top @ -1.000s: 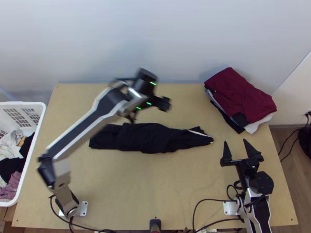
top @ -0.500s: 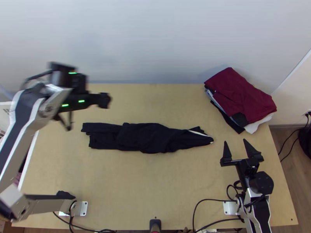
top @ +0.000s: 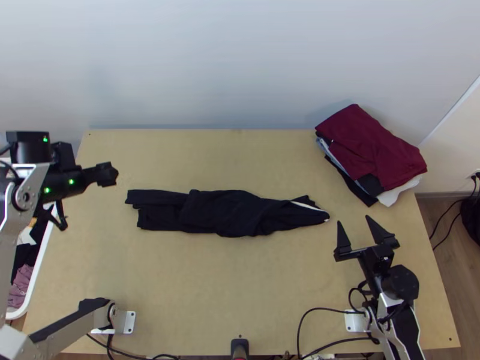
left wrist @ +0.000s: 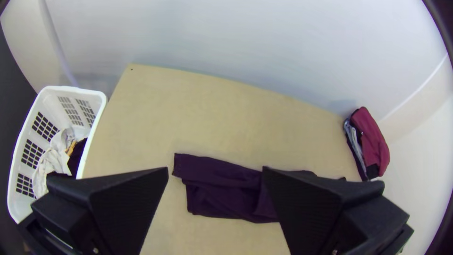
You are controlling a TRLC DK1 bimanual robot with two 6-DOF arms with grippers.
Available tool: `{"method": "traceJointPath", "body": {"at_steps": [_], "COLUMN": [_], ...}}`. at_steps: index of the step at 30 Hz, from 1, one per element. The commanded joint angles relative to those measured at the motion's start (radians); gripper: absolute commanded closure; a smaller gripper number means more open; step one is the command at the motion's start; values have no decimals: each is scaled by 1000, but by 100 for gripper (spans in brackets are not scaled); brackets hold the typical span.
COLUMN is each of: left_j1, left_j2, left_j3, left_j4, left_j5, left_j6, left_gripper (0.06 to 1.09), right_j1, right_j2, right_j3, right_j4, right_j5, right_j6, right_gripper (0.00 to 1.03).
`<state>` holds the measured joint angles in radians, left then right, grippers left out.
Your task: Fold the t-shirt
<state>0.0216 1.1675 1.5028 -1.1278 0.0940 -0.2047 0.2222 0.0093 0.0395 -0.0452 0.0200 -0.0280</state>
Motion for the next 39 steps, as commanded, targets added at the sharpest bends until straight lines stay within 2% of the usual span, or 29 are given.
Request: {"method": "traceJointPath", "body": {"at_steps": [1,6,12,22,27,35,39], "left_j1": [11,9,-3,60,101,115,115], "left_j2": [-45,-88,-140,-243,-276,-319,-321], "left_j3": [-56,-136,-177,-280,-314,-368,-369], "left_j4": [31,92,160,195,194,192,194], "left_j5": [15,55,55,52,52,53,52], "left_j6": [10,-30,-87,-56,-39,-39,-39], "left_gripper": [11,11,11,11,11,11,11], "right_j1": [39,114,295,480,534,568,589], "right_j2": [66,284,635,1170,1417,1753,1888], "right_j3": [86,272,559,961,1177,1544,1677], "right_j4": [-44,-111,-189,-285,-371,-682,-841], "right_j5": [14,14,32,52,104,104,129], "right_j6": [-9,-9,54,59,217,494,537], "right_gripper": [4,4,4,4,4,4,4]}}
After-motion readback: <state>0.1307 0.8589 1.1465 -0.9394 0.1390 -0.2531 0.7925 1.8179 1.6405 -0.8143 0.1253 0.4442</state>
